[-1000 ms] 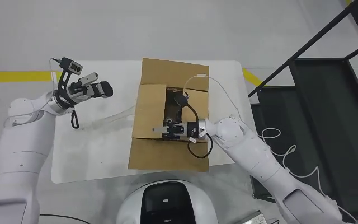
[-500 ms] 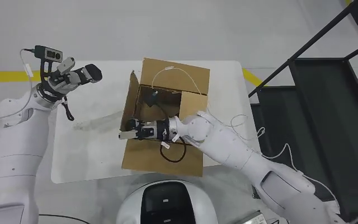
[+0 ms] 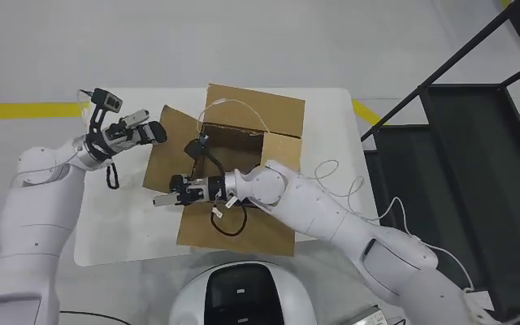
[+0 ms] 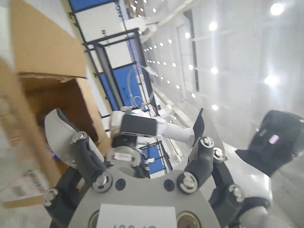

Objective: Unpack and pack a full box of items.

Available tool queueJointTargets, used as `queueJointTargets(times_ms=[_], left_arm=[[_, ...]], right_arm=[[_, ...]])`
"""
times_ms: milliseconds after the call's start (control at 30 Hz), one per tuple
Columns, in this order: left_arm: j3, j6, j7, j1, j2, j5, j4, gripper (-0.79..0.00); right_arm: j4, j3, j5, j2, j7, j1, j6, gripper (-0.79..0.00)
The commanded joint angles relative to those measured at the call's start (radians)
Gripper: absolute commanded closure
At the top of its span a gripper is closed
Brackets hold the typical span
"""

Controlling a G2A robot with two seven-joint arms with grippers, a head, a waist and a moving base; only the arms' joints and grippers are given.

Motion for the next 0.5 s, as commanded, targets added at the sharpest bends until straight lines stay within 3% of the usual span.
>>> queueJointTargets(times_ms=[0,300,467], left_arm=[[0.006,-0.001,0.038,-0.005,0.003,0.080,0.046,-0.785],[0.048,0.008,0.014,-0.003,0.002,0.168,0.109,-0.785],[0.086,0.013,-0.065,0.000,-0.007,0.153,0.086,-0.785]], right_arm=[[-0.022,0.033,0.001,0.016,0.021,-0.020,0.011,-0.785],[-0.271,0.313,-0.058,0.147,0.119,-0.219,0.146,-0.785],[-0.505,0.585,-0.127,0.229,0.110,-0.446,0.261,-0.785]])
